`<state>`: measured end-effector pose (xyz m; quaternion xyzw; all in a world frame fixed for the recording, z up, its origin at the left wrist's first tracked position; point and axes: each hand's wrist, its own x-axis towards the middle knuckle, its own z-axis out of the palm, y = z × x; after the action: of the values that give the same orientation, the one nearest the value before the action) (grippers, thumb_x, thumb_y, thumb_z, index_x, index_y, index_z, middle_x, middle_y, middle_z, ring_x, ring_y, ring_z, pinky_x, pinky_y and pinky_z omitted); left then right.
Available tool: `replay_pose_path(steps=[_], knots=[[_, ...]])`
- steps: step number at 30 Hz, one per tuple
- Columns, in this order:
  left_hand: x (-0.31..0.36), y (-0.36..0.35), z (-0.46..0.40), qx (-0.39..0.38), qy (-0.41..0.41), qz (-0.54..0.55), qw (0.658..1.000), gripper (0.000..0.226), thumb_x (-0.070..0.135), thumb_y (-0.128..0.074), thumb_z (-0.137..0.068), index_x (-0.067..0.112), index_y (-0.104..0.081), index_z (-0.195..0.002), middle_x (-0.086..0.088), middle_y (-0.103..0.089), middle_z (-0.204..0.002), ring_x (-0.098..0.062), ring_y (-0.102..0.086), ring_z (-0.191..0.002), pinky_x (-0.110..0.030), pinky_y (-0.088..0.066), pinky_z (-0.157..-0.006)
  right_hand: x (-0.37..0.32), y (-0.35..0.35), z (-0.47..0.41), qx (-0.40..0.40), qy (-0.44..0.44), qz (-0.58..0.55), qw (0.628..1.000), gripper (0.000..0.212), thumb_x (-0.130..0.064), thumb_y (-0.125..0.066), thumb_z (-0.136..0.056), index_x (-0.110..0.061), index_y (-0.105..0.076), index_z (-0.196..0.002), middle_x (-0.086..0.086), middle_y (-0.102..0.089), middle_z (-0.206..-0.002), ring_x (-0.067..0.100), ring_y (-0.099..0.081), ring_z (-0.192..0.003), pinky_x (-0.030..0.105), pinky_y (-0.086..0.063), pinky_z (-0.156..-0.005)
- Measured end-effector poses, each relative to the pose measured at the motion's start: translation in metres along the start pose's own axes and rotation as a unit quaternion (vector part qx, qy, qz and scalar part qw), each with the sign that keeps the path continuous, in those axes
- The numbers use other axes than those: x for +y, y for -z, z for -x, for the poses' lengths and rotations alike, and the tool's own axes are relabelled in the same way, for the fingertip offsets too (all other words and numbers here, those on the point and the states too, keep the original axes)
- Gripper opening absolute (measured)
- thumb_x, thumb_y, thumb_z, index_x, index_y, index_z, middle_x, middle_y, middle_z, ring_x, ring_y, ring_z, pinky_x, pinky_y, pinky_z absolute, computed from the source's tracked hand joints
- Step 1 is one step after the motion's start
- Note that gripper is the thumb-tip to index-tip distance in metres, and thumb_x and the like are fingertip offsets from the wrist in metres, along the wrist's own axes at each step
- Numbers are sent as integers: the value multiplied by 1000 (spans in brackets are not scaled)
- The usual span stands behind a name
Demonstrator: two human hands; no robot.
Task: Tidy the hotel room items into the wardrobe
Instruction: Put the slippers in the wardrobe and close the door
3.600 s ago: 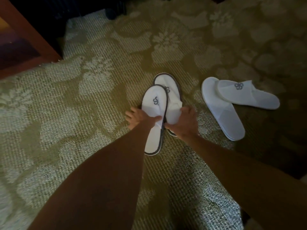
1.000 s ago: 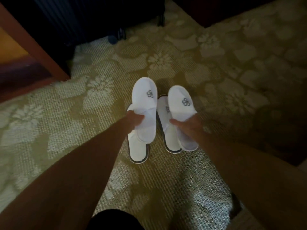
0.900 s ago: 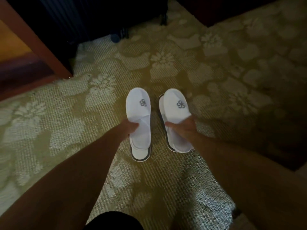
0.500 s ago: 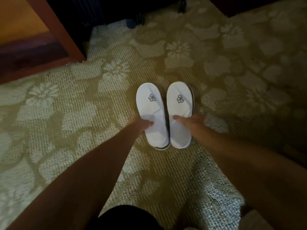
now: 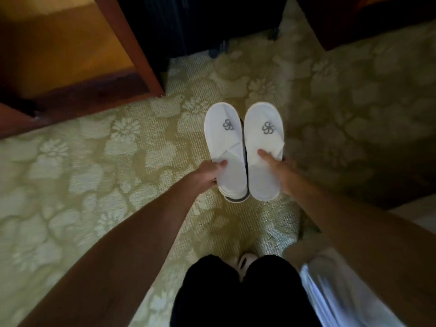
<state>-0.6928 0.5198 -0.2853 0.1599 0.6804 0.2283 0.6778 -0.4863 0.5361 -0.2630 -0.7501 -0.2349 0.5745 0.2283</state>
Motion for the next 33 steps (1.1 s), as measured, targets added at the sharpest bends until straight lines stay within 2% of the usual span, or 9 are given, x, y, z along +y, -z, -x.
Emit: replay_pose_path(steps=[3,7,11,13,17,21,24,28,33], knots=[[64,8,134,20,1,1,1000,42,28,-64,-98,3,-56,-131,-12,-64,-125,-28,-64,-104,-31,-53,-63,-88,24,117,4,22,19,1000,44,-53,-85,-67,-22,-66,-92,-1,-71,-94,16,-68,-79,35,-53,-73],[136,34,306,19,-10,46,999,42,27,-66,-97,2,-57,-130,-13,-64,-117,-23,-64,-94,-31,-53,-68,-199,42,268,-10,32,67,997,84,-65,-79,-66,-18,-57,-131,2,-63,-117,27,-63,-105,42,-52,-88],[185,78,429,24,-23,93,995,41,24,-63,-99,2,-55,-132,-10,-65,-112,-24,-64,-91,-32,-53,-67,-273,29,388,-67,64,82,992,66,-54,-71,-83,-21,-52,-137,1,-59,-119,25,-55,-105,39,-44,-86],[198,109,468,32,-34,134,990,42,23,-63,-98,1,-54,-132,-12,-65,-120,-30,-63,-106,-39,-56,-80,-298,12,434,-106,85,92,986,58,-51,-69,-86,-26,-51,-135,-1,-57,-117,24,-54,-107,38,-43,-88],[208,179,508,64,-84,203,974,48,23,-65,-97,-2,-51,-135,-19,-61,-133,-37,-58,-122,-49,-49,-102,-334,-49,491,-145,138,123,972,55,-54,-68,-87,-24,-57,-132,-2,-60,-110,21,-57,-97,34,-44,-82],[218,257,521,92,-131,251,954,48,22,-64,-97,-4,-52,-136,-19,-60,-135,-30,-62,-113,-40,-55,-89,-362,-133,520,-156,147,144,966,49,-55,-70,-84,-21,-60,-117,3,-65,-111,24,-62,-97,37,-51,-83],[226,315,524,92,-154,257,949,45,22,-62,-98,-2,-54,-135,-16,-63,-131,-27,-63,-106,-34,-54,-79,-375,-193,536,-155,144,154,965,55,-58,-70,-83,-21,-57,-121,3,-63,-111,26,-61,-99,40,-53,-88],[232,386,524,77,-164,258,949,40,22,-61,-99,-1,-56,-132,-12,-67,-118,-24,-67,-98,-34,-56,-76,-382,-265,552,-142,135,158,968,53,-60,-70,-83,-23,-52,-116,3,-58,-110,27,-59,-95,40,-52,-80],[256,453,494,47,-171,257,950,42,21,-62,-98,-2,-56,-133,-19,-65,-128,-32,-64,-111,-38,-58,-83,-394,-337,543,-114,121,140,976,68,-63,-76,-75,-19,-60,-125,6,-66,-119,27,-65,-96,40,-56,-79]])
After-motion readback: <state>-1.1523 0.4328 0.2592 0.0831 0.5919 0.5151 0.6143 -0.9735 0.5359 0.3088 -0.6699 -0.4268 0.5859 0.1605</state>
